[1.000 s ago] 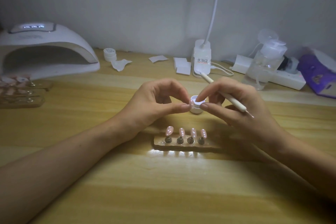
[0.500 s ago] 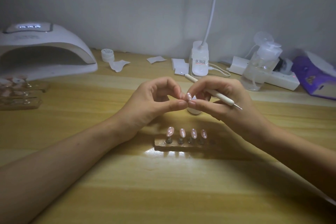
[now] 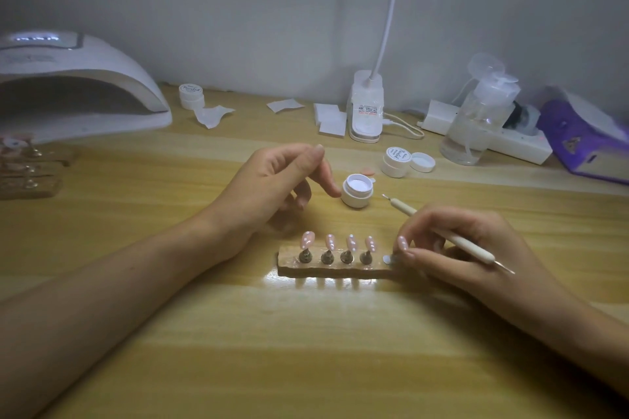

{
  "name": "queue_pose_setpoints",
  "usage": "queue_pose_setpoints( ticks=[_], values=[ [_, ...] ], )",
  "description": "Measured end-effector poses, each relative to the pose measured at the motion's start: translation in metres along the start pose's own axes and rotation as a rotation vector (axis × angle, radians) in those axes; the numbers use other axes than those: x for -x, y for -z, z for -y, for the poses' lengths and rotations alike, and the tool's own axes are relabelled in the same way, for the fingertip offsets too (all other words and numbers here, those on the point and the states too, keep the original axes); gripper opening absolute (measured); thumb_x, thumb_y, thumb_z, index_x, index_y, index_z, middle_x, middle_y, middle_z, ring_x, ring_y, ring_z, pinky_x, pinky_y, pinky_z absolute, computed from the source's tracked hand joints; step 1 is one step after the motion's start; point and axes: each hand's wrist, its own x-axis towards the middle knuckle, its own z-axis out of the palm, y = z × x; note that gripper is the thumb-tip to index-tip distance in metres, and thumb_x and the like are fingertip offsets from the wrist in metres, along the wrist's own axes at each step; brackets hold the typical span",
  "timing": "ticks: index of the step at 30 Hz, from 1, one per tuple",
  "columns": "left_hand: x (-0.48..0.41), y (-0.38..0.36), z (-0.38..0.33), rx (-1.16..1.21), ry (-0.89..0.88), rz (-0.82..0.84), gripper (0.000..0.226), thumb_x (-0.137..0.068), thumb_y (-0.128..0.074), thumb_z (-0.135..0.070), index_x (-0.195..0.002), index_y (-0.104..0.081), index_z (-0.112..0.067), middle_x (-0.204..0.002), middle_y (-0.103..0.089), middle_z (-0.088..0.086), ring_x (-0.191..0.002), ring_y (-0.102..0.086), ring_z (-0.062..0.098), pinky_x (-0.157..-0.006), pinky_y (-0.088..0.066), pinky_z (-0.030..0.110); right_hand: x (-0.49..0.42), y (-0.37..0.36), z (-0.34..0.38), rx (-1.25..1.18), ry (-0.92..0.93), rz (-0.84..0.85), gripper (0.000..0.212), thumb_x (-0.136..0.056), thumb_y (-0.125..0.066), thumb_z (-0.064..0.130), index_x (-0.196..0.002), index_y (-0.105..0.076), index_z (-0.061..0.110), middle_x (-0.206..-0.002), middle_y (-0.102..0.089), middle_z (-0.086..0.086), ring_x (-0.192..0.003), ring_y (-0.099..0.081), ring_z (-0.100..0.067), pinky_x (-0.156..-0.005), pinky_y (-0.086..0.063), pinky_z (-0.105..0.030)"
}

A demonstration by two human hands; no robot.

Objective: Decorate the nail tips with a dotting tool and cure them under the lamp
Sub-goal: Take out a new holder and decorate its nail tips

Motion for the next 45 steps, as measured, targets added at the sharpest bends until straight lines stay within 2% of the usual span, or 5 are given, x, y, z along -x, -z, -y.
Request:
queue_pose_setpoints(
  ticks=[12, 26, 35, 41, 45],
  values=[
    [0.001, -0.001, -0.002, 0.017, 0.004, -0.004, 0.035, -0.093, -0.047, -0.041, -0.075, -0.063, -0.015, -0.084, -0.073, 0.0, -0.053, -0.046, 0.006, -0.048, -0.035, 0.011, -0.003, -0.006, -0.004, 0.056, 0.02, -0.019, 0.012, -0.083, -0.078, 0.013, -0.079, -0.071, 0.022, -0.062, -0.054, 0.008, -0.055, -0.046, -0.003, -0.056, -0.033, -0.008],
    [0.003, 0.006, -0.002, 0.129, -0.038, -0.01, 0.023, -0.09, -0.062, -0.044, -0.102, -0.076, -0.031, -0.089, -0.071, -0.008, -0.057, -0.043, 0.004, -0.051, -0.033, 0.011, -0.05, 0.008, 0.051, 0.312, 0.251, -0.06, 0.018, -0.099, -0.054, 0.025, -0.1, -0.07, 0.019, -0.088, -0.064, 0.019, -0.086, -0.064, -0.011, -0.072, -0.051, -0.027],
    [-0.003, 0.019, -0.001, 0.474, 0.064, -0.056, 0.019, -0.072, -0.075, -0.044, -0.069, -0.075, -0.025, -0.062, -0.057, -0.013, -0.052, -0.045, 0.0, -0.047, -0.037, 0.011, -0.088, -0.034, 0.088, 0.867, 0.348, 0.02, 0.047, -0.095, -0.024, 0.039, -0.114, -0.065, 0.027, -0.093, -0.067, 0.007, -0.078, -0.047, -0.016, -0.054, -0.041, -0.031],
    [-0.004, 0.024, -0.002, 0.627, 0.141, -0.067, 0.011, -0.081, -0.07, -0.034, -0.076, -0.072, -0.025, -0.073, -0.058, -0.011, -0.054, -0.046, 0.004, -0.049, -0.038, 0.016, -0.087, -0.032, 0.077, 0.944, 0.524, -0.022, 0.042, -0.083, -0.067, 0.005, -0.124, -0.064, 0.016, -0.082, -0.066, 0.003, -0.069, -0.058, -0.021, -0.041, -0.049, -0.037],
    [-0.005, 0.023, -0.004, 0.674, 0.191, -0.124, 0.014, -0.084, -0.059, -0.032, -0.075, -0.066, -0.024, -0.074, -0.059, -0.008, -0.056, -0.046, 0.006, -0.053, -0.035, 0.019, -0.067, -0.003, 0.045, 0.71, 0.363, -0.075, 0.047, -0.088, -0.061, 0.022, -0.132, -0.048, 0.031, -0.081, -0.053, 0.013, -0.059, -0.046, -0.008, -0.052, -0.044, -0.025]
  ],
)
